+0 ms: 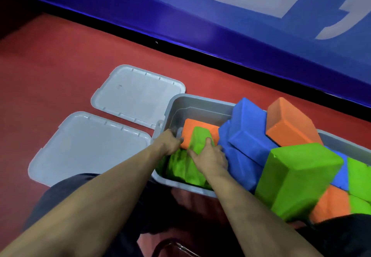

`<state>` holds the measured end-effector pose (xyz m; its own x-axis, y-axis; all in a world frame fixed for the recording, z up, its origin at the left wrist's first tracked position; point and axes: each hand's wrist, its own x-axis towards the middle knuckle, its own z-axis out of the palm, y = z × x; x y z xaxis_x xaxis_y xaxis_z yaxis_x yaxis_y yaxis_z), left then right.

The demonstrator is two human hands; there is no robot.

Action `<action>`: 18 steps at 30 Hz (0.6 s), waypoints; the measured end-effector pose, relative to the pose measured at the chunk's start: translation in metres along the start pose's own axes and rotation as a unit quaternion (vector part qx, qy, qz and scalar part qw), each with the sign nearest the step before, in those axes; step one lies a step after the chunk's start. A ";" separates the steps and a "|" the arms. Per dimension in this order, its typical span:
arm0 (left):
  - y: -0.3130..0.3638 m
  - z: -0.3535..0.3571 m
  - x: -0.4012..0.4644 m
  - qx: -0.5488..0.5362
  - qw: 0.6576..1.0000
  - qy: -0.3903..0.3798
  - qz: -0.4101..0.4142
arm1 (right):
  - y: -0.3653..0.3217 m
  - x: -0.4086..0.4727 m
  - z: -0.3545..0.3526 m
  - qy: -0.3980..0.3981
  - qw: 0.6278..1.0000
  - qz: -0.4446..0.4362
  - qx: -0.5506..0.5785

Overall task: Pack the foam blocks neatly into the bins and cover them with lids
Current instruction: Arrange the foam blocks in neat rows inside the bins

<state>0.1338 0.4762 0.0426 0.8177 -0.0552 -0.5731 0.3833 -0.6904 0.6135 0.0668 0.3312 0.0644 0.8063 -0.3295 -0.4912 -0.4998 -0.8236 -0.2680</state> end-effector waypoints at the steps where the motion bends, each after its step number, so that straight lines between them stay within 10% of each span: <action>1: -0.004 -0.001 0.003 -0.021 1.000 0.010 -0.016 | -0.003 0.001 -0.004 0.007 1.000 -0.011 0.008; 8: -0.014 0.006 0.031 -0.075 0.986 0.103 -0.112 | -0.026 0.015 -0.067 0.123 0.981 -0.077 0.131; 18: -0.029 0.073 0.067 -0.111 0.983 -0.033 -0.142 | -0.041 0.067 -0.039 0.161 0.864 -0.147 0.454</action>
<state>0.1461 0.4398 -0.0533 0.6374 0.0653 -0.7677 0.6826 -0.5101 0.5234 0.1536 0.3251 0.0748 0.9138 -0.3995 -0.0733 -0.1813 -0.2395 -0.9538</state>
